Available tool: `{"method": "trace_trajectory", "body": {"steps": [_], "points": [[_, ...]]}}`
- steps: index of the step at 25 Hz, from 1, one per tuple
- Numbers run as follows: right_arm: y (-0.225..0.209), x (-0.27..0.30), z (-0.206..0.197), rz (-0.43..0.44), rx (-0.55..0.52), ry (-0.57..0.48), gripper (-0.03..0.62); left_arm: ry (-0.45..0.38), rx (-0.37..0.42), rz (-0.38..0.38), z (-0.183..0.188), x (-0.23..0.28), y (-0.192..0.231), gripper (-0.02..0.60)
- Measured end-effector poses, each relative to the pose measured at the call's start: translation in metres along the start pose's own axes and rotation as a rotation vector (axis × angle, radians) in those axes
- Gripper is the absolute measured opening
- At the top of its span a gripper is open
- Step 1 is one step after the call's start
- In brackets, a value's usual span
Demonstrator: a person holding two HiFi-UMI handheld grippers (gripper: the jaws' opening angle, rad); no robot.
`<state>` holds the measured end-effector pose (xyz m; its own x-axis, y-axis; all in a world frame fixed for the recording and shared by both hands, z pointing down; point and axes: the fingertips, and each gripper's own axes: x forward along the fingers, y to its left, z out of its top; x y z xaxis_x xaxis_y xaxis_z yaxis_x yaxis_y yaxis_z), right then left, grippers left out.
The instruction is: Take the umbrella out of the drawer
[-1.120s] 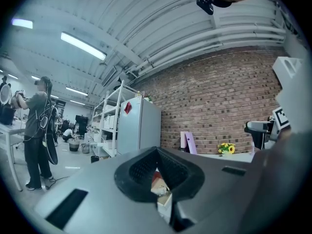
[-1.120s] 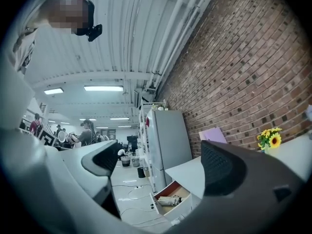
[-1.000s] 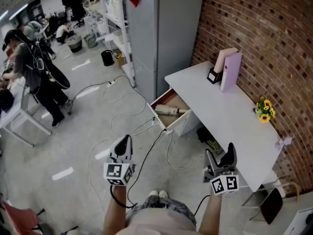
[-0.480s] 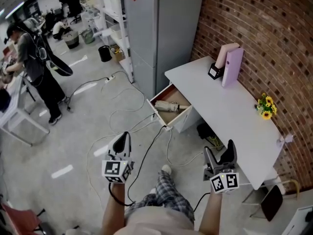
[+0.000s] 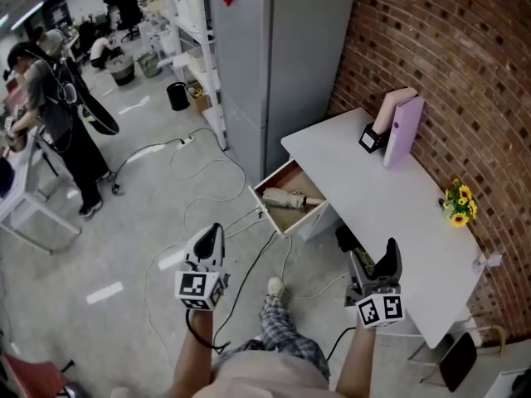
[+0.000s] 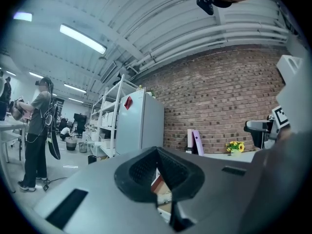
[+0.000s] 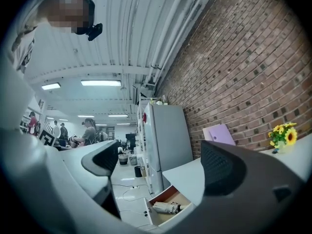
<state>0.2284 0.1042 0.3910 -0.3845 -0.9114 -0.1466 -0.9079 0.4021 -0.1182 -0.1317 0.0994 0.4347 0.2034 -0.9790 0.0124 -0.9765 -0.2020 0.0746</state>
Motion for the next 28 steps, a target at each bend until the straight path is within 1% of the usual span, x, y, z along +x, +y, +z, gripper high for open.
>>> {"method": "trace_trajectory", "body": {"steps": [5,12,21,23,28], "points": [[-0.017,0.059,-0.01,0.006,0.01,0.005,0.518,0.01,0.006,0.009,0.0,0.056,0.018,0.025],[-0.046,0.136,-0.029,0.018,0.006,0.047,0.518,0.046,0.004,0.023,-0.008,0.132,0.038,0.026],[-0.087,0.229,-0.044,0.022,0.018,0.078,0.518,0.055,0.011,0.008,-0.002,0.238,0.05,0.026],[-0.091,0.245,-0.049,0.032,0.015,0.083,0.517,0.058,0.007,0.009,-0.005,0.256,0.051,0.026],[-0.099,0.281,-0.062,0.042,0.022,0.108,0.517,0.095,-0.002,0.013,-0.007,0.289,0.057,0.026]]}}
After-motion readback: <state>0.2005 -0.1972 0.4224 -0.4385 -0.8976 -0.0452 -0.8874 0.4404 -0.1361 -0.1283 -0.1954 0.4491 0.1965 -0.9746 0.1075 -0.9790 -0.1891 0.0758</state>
